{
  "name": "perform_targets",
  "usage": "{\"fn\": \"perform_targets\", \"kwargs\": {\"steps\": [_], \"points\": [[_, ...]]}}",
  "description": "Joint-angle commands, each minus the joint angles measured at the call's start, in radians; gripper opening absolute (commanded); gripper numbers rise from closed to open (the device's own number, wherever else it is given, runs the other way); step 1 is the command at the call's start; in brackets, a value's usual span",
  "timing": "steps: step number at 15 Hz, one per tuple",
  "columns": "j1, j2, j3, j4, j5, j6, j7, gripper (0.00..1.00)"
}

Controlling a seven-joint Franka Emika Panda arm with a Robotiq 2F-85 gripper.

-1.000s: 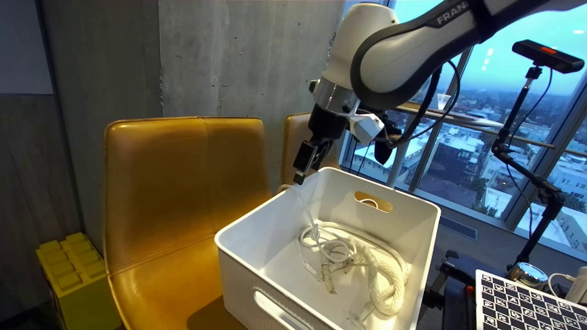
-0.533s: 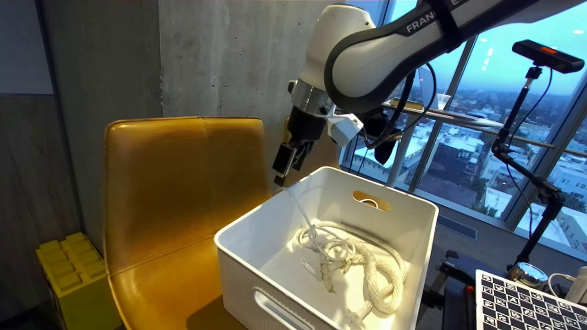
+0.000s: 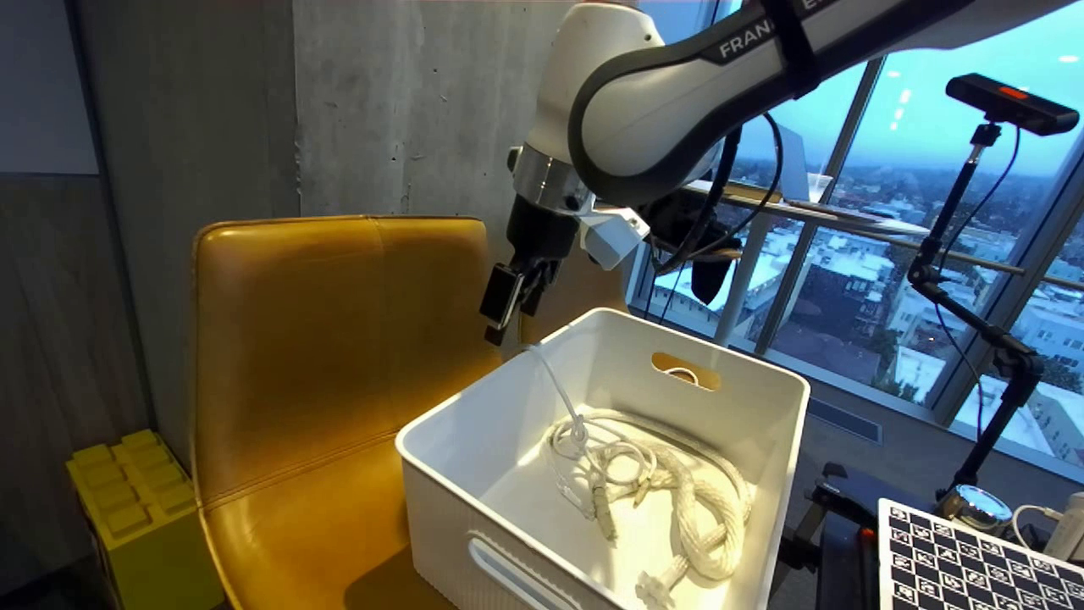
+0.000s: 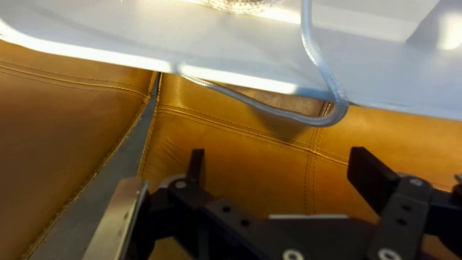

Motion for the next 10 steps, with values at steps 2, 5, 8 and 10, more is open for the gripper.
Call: {"fn": "perform_targets", "kwargs": {"steps": [2,5,8,10], "points": [[0.020,0.038,-0.005,0.035,-0.024,-0.023,0.031,1.00],[0.034,0.046,-0.007,0.026,-0.029,-0.017,0.041,1.00],[0.043,0.053,-0.012,0.022,-0.032,-0.011,0.050,0.65],[0.044,0.056,-0.018,0.024,-0.032,-0.015,0.062,0.51]]}}
